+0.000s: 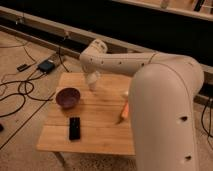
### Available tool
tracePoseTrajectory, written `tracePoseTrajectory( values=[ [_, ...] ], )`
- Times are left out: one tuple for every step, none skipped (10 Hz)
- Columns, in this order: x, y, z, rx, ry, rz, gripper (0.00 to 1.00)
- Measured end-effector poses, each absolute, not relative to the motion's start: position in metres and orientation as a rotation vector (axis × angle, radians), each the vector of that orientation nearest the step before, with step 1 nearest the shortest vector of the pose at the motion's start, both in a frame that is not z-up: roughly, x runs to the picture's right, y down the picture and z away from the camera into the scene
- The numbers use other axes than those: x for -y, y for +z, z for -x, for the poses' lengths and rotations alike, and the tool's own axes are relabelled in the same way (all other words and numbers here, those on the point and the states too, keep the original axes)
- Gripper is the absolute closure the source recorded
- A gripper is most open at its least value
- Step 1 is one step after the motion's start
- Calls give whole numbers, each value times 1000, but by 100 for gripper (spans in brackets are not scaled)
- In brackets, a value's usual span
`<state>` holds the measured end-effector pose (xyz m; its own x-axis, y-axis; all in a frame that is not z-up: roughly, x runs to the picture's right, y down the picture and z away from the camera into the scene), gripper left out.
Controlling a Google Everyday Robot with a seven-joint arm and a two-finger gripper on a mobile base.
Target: Place the white sponge in the ceramic cup
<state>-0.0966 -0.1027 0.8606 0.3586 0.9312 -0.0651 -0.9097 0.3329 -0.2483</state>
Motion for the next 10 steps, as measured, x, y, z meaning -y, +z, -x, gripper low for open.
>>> tracePoseTrajectory(
  values=[
    [107,870,96,103,1205,252,100],
    [115,881,95,114,1208,240,100],
    [118,885,93,118,1210,236,100],
    [122,893,92,125,1212,232,100],
    [124,900,92,131,1211,231,100],
    [127,908,93,140,1210,230,100],
    [129,912,94,148,1209,230,100],
    [130,916,96,155,1207,233,100],
    [131,921,97,167,1203,233,100],
    [131,923,98,174,1201,233,100]
  ],
)
